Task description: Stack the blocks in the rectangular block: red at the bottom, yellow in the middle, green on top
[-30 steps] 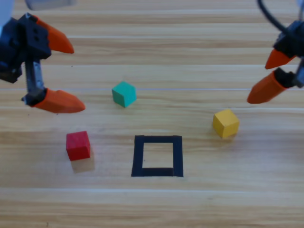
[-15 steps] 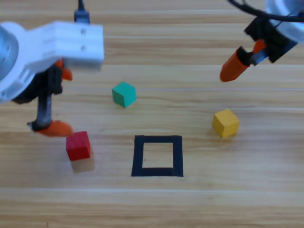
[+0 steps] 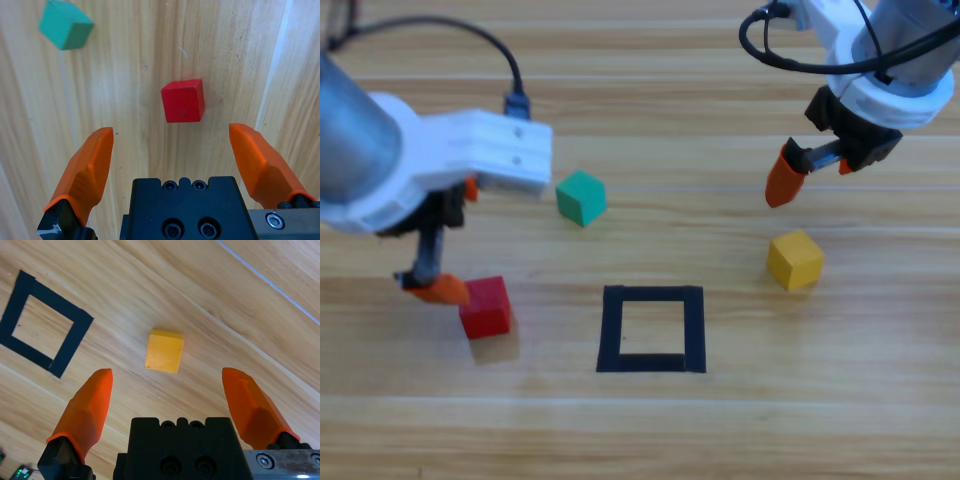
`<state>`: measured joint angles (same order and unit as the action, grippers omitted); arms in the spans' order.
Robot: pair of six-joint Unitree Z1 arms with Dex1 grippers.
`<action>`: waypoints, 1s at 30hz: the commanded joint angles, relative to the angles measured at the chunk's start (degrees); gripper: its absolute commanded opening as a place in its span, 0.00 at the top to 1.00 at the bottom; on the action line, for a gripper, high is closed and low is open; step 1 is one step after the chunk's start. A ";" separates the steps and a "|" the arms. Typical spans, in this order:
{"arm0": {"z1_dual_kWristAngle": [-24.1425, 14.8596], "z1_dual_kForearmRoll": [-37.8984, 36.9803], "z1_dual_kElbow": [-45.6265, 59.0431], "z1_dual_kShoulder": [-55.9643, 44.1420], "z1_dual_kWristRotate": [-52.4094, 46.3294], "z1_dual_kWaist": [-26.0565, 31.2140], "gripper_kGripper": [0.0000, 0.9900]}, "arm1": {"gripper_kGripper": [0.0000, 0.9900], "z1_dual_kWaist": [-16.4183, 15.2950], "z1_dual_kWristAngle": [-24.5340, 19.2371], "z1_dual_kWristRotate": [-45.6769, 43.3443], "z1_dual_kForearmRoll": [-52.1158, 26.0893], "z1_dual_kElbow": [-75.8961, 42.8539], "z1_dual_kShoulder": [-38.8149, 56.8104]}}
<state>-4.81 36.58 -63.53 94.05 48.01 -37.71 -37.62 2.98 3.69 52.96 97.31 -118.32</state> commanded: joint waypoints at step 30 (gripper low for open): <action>-0.90 2.45 -5.64 18.27 -10.40 3.88 0.00 | 0.23 -4.39 -1.48 -0.70 1.71 1.92 -16.06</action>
<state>-4.64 38.73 -70.76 110.92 38.32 -35.52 -40.63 1.22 3.47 53.86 98.92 -130.72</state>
